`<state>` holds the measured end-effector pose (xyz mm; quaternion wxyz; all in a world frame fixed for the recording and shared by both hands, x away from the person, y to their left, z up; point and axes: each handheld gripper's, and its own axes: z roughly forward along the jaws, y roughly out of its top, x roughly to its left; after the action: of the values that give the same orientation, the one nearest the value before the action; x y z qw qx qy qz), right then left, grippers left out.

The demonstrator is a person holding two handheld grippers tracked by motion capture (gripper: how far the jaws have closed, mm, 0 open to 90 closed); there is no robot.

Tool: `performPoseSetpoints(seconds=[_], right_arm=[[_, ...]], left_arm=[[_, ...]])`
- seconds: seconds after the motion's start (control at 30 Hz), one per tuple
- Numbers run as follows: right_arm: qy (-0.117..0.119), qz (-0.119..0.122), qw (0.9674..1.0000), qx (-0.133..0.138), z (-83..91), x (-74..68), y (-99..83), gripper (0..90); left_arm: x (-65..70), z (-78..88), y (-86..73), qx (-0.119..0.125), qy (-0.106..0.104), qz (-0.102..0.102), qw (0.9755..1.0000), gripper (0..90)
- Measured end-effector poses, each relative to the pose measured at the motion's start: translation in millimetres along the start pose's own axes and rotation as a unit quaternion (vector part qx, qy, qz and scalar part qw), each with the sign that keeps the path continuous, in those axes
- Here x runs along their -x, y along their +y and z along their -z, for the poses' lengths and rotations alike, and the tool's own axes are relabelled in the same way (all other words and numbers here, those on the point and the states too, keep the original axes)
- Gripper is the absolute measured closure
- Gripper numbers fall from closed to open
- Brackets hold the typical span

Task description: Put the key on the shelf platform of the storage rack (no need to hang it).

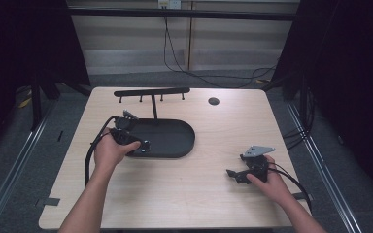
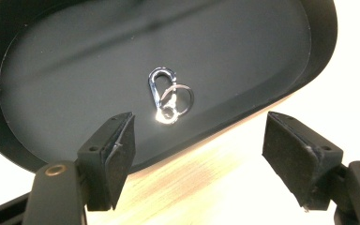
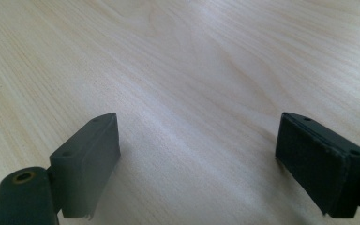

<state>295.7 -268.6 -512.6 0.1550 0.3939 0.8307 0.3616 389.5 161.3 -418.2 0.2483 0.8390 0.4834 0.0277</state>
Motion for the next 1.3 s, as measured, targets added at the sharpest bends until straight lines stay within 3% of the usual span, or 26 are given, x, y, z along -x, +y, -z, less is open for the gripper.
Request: performPoseSetpoints(seconds=[0.17,0.77,1.3], right_arm=[[0.000,0.000,1.0000,0.000,0.0,0.0,0.0,13.6],[0.000,0.000,1.0000,0.000,-0.1,0.0,0.0,13.6],[0.000,0.000,1.0000,0.000,0.0,0.0,0.0,13.6]], left_arm=[[0.5,2.3,-3.8,0.007,-0.001,-0.013,0.9999,25.8],[-2.8,12.3,-19.6,0.035,-0.010,-0.013,0.9993,20.5],[-3.7,14.9,-33.8,0.043,-0.034,-0.018,0.9983,17.6]])
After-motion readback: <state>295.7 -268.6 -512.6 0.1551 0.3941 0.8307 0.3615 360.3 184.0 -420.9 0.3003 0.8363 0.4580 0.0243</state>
